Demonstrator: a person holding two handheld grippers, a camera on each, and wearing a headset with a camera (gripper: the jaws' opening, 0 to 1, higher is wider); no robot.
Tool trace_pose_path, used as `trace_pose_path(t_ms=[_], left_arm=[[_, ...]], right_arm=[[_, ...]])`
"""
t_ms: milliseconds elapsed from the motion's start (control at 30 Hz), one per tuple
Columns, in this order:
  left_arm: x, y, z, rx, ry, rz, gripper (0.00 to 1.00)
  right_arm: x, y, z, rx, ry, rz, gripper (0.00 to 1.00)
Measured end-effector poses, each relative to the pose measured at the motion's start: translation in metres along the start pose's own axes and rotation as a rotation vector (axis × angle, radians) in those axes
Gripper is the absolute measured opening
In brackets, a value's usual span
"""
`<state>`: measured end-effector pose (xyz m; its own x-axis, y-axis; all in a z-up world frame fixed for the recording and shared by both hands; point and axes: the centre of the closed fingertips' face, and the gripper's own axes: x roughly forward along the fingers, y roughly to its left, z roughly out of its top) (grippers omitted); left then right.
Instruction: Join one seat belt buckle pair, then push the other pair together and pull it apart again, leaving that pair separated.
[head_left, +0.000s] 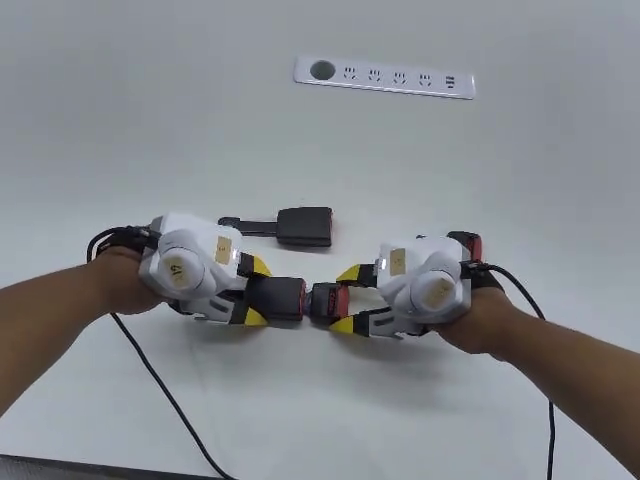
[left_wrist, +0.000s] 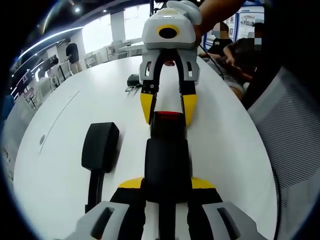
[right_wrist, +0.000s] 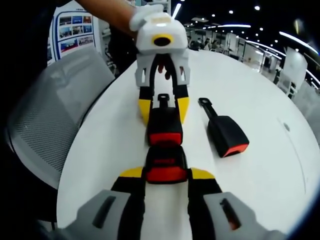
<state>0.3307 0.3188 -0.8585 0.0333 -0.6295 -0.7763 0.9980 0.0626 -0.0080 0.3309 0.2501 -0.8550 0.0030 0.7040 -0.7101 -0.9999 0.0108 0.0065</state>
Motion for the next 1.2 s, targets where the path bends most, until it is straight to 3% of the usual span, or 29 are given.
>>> trace_pose_path(t_ms=[1200], left_arm=[[-0.0022, -0.0017, 0.0043, 0.002, -0.011, -0.002, 0.32]], right_arm=[[-0.0007, -0.0002, -0.0002, 0.045, -0.051, 0.005, 0.32]])
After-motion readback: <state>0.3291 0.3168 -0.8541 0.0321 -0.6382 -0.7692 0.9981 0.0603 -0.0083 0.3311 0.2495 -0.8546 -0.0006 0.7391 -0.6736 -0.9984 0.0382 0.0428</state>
